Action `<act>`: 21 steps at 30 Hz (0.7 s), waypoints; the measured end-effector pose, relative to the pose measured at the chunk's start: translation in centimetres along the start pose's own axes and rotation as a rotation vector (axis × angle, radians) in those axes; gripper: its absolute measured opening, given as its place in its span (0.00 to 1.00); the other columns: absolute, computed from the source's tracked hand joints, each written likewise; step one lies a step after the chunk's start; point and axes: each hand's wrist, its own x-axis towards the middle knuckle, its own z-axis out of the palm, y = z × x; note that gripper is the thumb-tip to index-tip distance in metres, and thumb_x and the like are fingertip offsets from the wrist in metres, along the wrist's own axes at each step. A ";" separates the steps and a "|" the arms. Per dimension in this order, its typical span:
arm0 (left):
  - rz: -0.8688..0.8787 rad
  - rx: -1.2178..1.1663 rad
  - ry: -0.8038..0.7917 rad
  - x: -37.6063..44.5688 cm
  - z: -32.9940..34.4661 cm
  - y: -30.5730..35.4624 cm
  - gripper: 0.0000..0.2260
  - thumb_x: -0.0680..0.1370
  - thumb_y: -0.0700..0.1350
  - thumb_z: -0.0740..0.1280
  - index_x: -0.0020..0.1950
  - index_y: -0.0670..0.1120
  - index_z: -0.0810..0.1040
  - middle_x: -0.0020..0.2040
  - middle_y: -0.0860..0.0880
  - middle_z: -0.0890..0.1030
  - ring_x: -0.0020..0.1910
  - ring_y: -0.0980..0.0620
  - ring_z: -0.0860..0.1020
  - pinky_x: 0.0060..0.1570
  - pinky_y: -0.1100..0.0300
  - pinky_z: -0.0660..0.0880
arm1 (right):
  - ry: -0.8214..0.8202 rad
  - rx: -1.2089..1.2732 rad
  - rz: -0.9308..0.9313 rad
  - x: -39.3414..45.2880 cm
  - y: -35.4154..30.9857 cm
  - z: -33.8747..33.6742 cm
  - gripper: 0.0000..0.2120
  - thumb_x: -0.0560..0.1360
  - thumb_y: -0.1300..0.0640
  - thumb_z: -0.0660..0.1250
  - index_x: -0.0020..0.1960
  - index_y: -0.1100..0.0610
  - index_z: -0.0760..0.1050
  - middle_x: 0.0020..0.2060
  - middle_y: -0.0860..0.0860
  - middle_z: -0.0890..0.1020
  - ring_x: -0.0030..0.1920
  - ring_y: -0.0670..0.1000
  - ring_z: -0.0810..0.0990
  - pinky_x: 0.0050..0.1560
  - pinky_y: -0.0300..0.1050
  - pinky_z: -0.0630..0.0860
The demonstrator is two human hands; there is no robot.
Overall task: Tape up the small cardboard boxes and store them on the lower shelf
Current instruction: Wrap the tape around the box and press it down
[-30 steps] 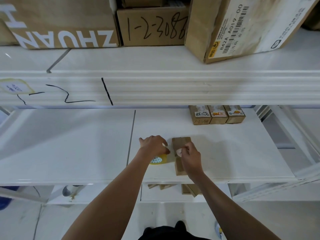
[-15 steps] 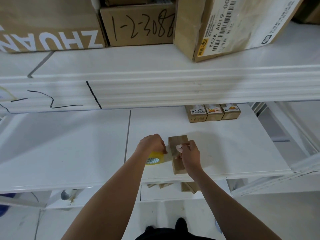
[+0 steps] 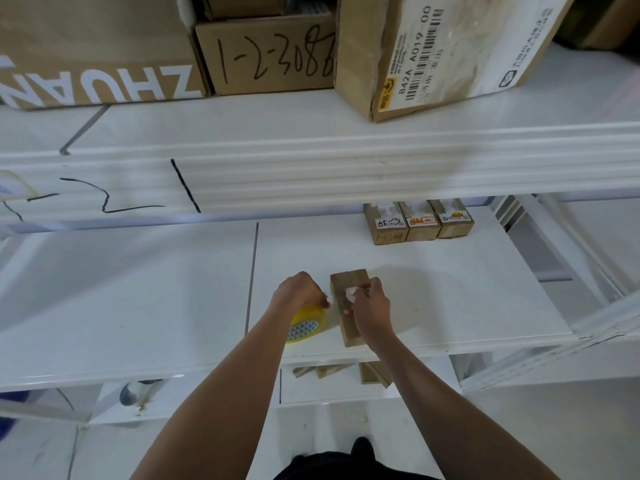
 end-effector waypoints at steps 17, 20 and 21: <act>-0.031 -0.126 0.018 -0.2 0.9 -0.5 0.25 0.68 0.59 0.79 0.57 0.45 0.80 0.52 0.44 0.82 0.49 0.44 0.80 0.50 0.52 0.79 | -0.047 -0.098 -0.033 -0.2 -0.1 -0.2 0.03 0.83 0.60 0.54 0.56 0.56 0.65 0.46 0.49 0.75 0.45 0.47 0.75 0.35 0.41 0.70; -0.035 -0.155 0.043 -0.4 1.1 -0.6 0.24 0.68 0.59 0.79 0.56 0.45 0.80 0.51 0.44 0.82 0.48 0.45 0.81 0.49 0.53 0.80 | -0.046 -0.094 -0.035 -0.3 -0.2 -0.2 0.03 0.83 0.59 0.53 0.55 0.55 0.65 0.46 0.49 0.75 0.45 0.47 0.75 0.35 0.41 0.70; -0.030 -0.162 0.058 -0.5 1.2 -0.6 0.23 0.68 0.59 0.79 0.55 0.45 0.80 0.49 0.45 0.82 0.46 0.45 0.80 0.46 0.54 0.79 | -0.045 -0.099 -0.039 -0.3 -0.2 -0.2 0.03 0.83 0.59 0.53 0.55 0.55 0.64 0.46 0.48 0.74 0.45 0.47 0.75 0.35 0.41 0.70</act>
